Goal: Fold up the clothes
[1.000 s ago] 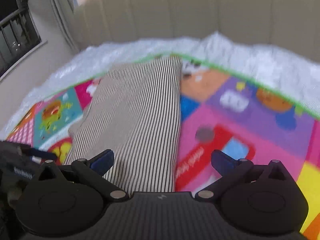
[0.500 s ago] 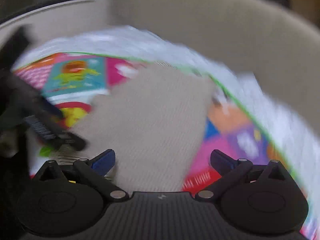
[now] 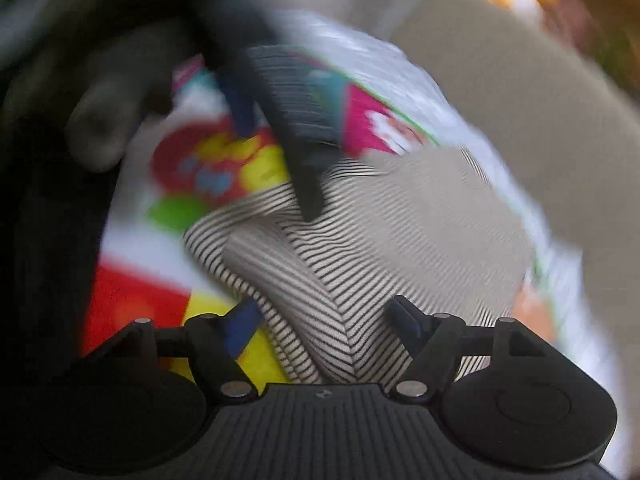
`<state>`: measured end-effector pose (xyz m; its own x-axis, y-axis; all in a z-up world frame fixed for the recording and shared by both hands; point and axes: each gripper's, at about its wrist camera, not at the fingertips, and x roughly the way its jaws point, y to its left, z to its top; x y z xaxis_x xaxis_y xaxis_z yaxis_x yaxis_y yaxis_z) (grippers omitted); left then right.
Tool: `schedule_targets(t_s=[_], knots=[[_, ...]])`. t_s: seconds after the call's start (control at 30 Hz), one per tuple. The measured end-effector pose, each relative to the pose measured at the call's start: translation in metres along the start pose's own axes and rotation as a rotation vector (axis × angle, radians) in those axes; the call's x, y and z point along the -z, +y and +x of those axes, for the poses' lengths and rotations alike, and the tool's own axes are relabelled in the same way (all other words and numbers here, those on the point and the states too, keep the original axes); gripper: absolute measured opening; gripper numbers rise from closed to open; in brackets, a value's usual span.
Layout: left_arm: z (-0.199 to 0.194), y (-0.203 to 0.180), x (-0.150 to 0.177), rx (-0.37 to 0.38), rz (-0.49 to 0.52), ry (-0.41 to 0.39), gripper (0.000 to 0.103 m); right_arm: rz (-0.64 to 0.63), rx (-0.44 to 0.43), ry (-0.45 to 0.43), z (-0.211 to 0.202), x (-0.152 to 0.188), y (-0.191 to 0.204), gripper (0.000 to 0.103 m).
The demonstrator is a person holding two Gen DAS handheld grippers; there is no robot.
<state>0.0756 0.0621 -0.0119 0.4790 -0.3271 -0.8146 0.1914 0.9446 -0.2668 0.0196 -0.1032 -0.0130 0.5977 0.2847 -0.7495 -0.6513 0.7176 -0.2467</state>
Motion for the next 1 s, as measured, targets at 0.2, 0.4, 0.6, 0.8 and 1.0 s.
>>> schedule_targets(t_s=[0.2, 0.4, 0.6, 0.8, 1.0], knots=[[-0.018, 0.015, -0.007, 0.046, -0.045, -0.090, 0.103, 0.665, -0.202, 0.048, 0.012, 0.014, -0.099, 0.071], [-0.015, -0.006, 0.000, 0.104, 0.077, -0.061, 0.103, 0.746, -0.230, 0.060, 0.020, 0.021, -0.097, 0.073], [-0.001, -0.031, 0.011, 0.083, 0.222, 0.013, 0.103, 0.703, -0.227, 0.052, 0.020, 0.023, -0.099, 0.074], [0.014, -0.019, 0.008, 0.011, 0.164, 0.072, 0.103, 0.369, -0.123, 0.013, -0.008, 0.015, -0.063, 0.082], [0.012, -0.010, 0.005, 0.007, 0.120, 0.061, 0.103, 0.023, 0.011, 0.031, -0.011, 0.017, -0.017, 0.085]])
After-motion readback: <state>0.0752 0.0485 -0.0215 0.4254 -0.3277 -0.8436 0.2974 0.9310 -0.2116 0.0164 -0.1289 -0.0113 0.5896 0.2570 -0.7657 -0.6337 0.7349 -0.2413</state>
